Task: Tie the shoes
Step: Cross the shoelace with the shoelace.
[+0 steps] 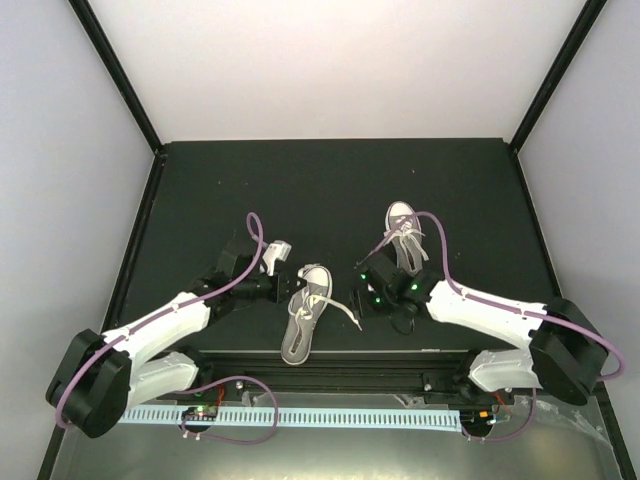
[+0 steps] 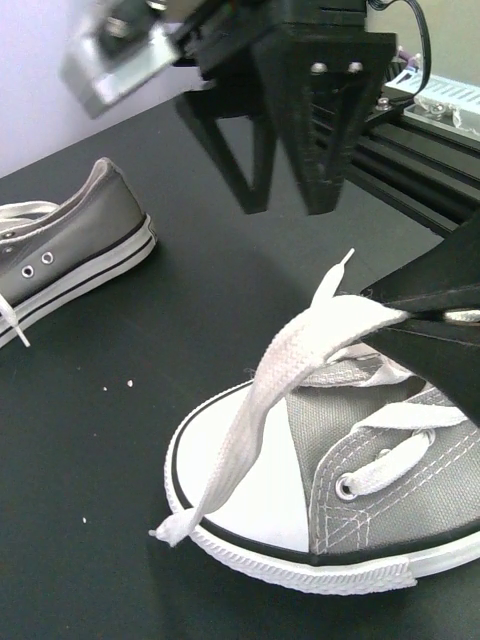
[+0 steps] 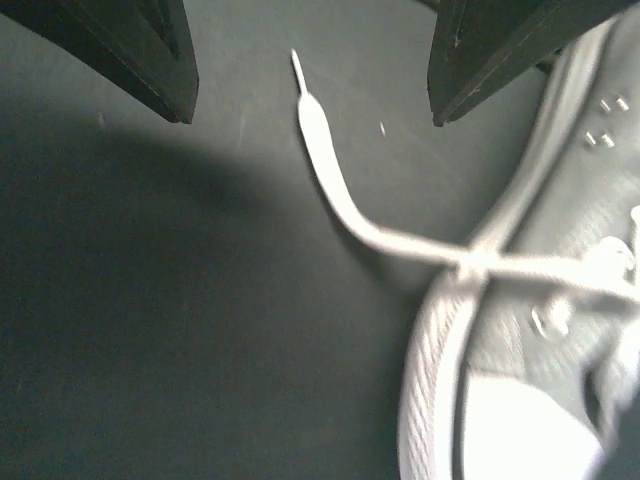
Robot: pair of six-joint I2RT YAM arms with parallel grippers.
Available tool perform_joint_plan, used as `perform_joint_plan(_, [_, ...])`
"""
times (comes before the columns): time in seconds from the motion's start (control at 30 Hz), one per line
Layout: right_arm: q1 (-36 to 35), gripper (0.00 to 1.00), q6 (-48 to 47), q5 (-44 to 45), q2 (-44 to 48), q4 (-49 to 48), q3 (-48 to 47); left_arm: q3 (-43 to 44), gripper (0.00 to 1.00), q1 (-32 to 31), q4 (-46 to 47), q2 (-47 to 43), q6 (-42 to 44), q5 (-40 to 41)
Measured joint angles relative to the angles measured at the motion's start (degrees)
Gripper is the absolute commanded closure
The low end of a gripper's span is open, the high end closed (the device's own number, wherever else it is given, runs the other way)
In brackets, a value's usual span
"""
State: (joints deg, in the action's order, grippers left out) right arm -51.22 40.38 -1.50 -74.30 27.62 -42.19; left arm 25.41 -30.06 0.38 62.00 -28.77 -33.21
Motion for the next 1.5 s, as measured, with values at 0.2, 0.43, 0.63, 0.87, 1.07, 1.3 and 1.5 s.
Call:
perform_joint_plan(0.2, [-5.27, 0.54, 0.63, 0.02, 1.38, 4.09, 2.58, -0.07, 0.98, 0.11, -0.66, 0.00, -0.02, 0.17])
perform_joint_plan(0.43, [-7.04, 0.59, 0.39, 0.59, -3.45, 5.84, 1.18, -0.07, 0.98, 0.11, -0.85, 0.00, 0.00, 0.20])
perform_joint_plan(0.63, [-7.54, 0.61, -0.02, 0.94, -8.39, 5.75, -1.36, -0.07, 0.98, 0.11, -0.92, 0.00, 0.00, 0.17])
perform_joint_plan(0.87, [-8.17, 0.65, -0.11, 1.09, -12.00, 4.74, -1.55, -0.07, 0.98, 0.11, -0.98, 0.00, 0.00, 0.17])
perform_joint_plan(1.07, [-8.28, 0.69, -0.48, 2.21, -14.34, 4.52, -3.04, -0.07, 0.98, 0.22, -0.98, 0.00, 0.00, 0.15])
perform_joint_plan(1.3, [-8.63, 0.80, -0.81, 4.44, -15.61, 4.72, -3.98, -0.07, 0.98, 0.22, -1.01, 0.00, 0.00, 0.15])
perform_joint_plan(1.5, [-9.62, 0.98, -0.28, 7.93, -16.61, 5.42, -4.72, -0.07, 0.98, 0.33, -1.05, -0.02, 0.00, 0.15])
